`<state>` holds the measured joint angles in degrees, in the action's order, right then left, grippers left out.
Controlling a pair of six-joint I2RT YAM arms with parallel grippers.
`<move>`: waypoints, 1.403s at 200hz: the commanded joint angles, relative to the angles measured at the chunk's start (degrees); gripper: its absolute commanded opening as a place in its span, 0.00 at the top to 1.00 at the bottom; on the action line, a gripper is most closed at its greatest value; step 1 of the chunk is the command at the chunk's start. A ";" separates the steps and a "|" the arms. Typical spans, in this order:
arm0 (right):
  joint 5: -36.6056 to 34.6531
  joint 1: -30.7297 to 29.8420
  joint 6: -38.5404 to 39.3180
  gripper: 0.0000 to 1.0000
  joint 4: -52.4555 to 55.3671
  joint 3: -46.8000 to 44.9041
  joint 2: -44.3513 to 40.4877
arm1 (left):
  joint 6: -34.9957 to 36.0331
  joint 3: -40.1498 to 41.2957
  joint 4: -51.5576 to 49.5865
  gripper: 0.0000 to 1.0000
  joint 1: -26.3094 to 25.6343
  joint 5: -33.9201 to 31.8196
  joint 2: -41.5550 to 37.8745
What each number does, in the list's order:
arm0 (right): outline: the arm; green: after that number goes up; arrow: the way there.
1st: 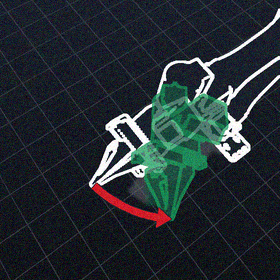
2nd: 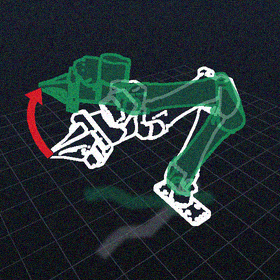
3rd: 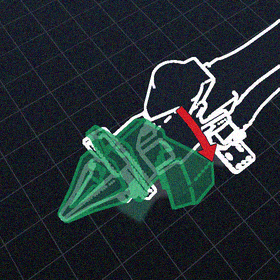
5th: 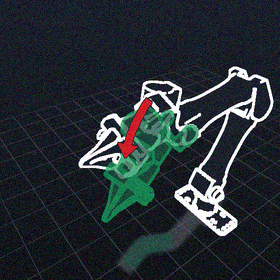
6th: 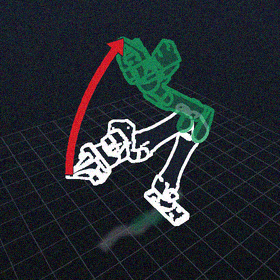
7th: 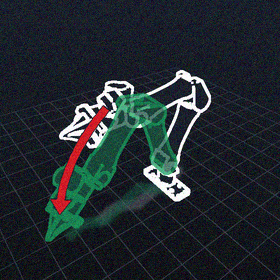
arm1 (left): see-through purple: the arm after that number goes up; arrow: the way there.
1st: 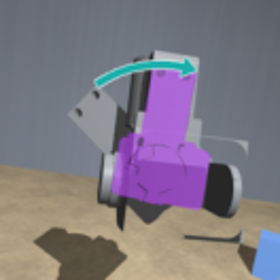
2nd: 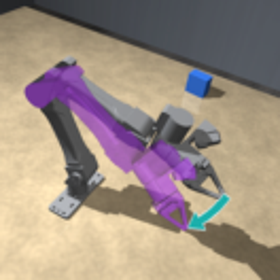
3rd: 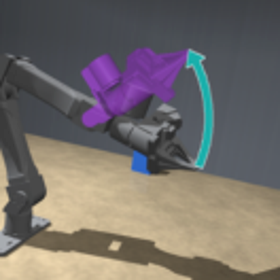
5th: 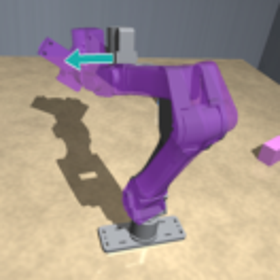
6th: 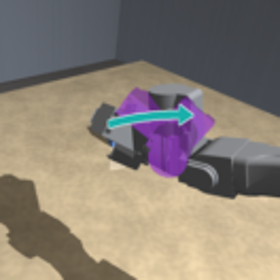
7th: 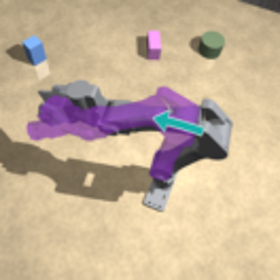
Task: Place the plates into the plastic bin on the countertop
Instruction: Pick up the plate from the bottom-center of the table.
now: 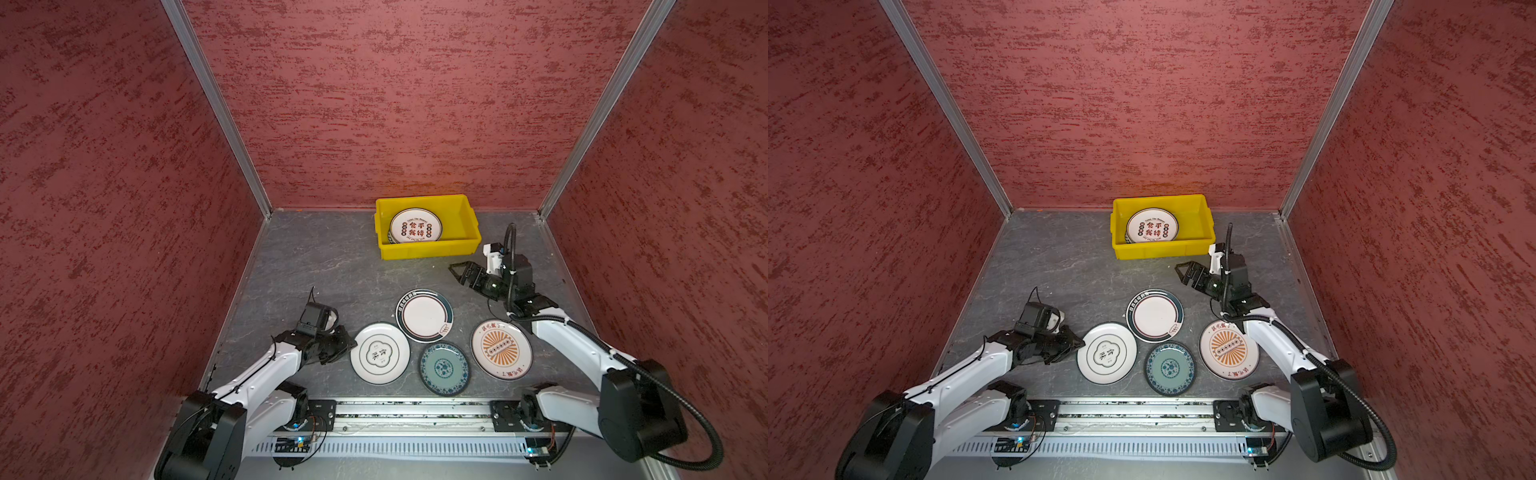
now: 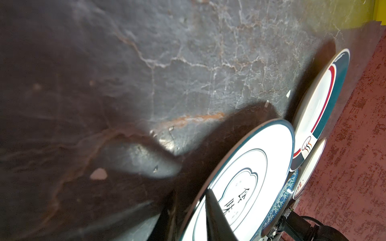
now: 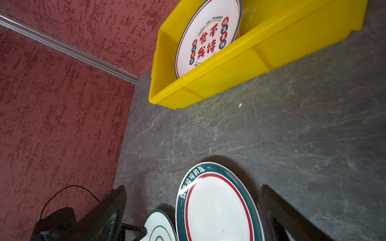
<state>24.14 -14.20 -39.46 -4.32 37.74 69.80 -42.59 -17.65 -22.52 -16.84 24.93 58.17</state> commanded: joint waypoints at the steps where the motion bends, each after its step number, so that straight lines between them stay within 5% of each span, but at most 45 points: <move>1: -1.18 0.32 -0.16 0.01 -0.78 0.07 0.47 | 0.10 1.74 -2.74 0.77 -0.08 -4.21 0.42; 89: -0.71 0.22 -0.81 0.01 -0.95 0.63 0.51 | -1.89 1.56 -1.93 0.87 2.29 -5.22 -1.84; 128: -0.11 0.27 -1.20 0.01 -1.79 0.63 0.62 | -2.59 1.21 -0.72 0.99 3.95 -4.45 -1.89; 228: 3.25 0.23 -3.91 0.01 -4.60 -0.78 1.70 | -6.42 -4.46 4.12 1.00 5.33 -4.98 -6.19; 280: 6.07 -0.49 -7.35 0.02 -10.56 -3.80 1.64 | -7.41 -12.79 11.23 1.00 5.35 -7.75 -1.50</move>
<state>28.23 -14.22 -44.31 -9.54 35.51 71.33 -48.29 -27.27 -19.00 -11.77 18.35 55.02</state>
